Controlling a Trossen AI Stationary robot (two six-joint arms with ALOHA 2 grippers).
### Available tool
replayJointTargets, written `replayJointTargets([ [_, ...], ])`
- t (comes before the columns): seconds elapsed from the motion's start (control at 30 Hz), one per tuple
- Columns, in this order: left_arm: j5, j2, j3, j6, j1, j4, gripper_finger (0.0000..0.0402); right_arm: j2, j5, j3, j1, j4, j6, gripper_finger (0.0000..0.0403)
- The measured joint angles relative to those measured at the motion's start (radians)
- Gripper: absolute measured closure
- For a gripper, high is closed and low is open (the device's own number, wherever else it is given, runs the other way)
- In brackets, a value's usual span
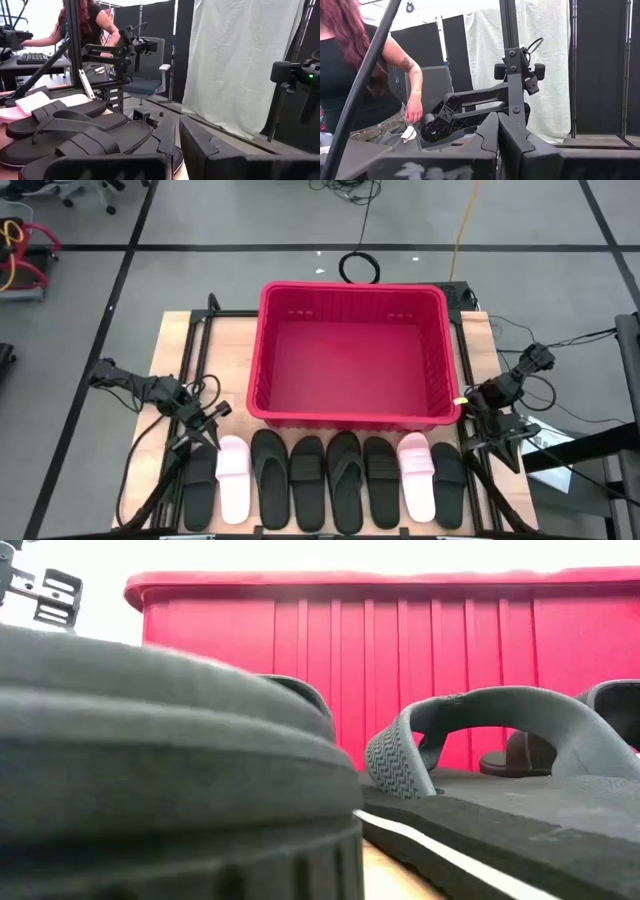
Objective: Pick and place slides into bin
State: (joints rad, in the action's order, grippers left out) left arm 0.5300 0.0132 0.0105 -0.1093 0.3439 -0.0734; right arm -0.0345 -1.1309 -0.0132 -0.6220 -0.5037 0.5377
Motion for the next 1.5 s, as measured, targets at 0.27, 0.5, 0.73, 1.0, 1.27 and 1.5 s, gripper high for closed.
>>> replayJointTargets([
  [0.27,0.000,0.000,0.000,0.000,0.000,0.000,0.0393,0.000,0.000,0.000,0.000,0.000,0.000,0.0403],
  [0.5,0.000,0.000,0.000,0.000,0.000,0.000,0.0393,0.000,0.000,0.000,0.000,0.000,0.000,0.0403],
  [0.73,0.000,0.000,0.000,0.000,0.000,0.000,0.0374,0.000,0.000,0.000,0.000,0.000,0.000,0.0403],
  [1.0,0.000,0.000,0.000,0.000,0.000,0.000,0.0382,0.000,0.000,0.000,0.000,0.000,0.000,0.0403],
  [1.27,0.000,0.000,0.000,0.000,0.000,0.000,0.0400,0.000,0.000,0.000,0.000,0.000,0.000,0.0403],
  [1.5,0.000,0.000,0.000,0.000,0.000,0.000,0.0380,0.000,0.000,0.000,0.000,0.000,0.000,0.0403],
])
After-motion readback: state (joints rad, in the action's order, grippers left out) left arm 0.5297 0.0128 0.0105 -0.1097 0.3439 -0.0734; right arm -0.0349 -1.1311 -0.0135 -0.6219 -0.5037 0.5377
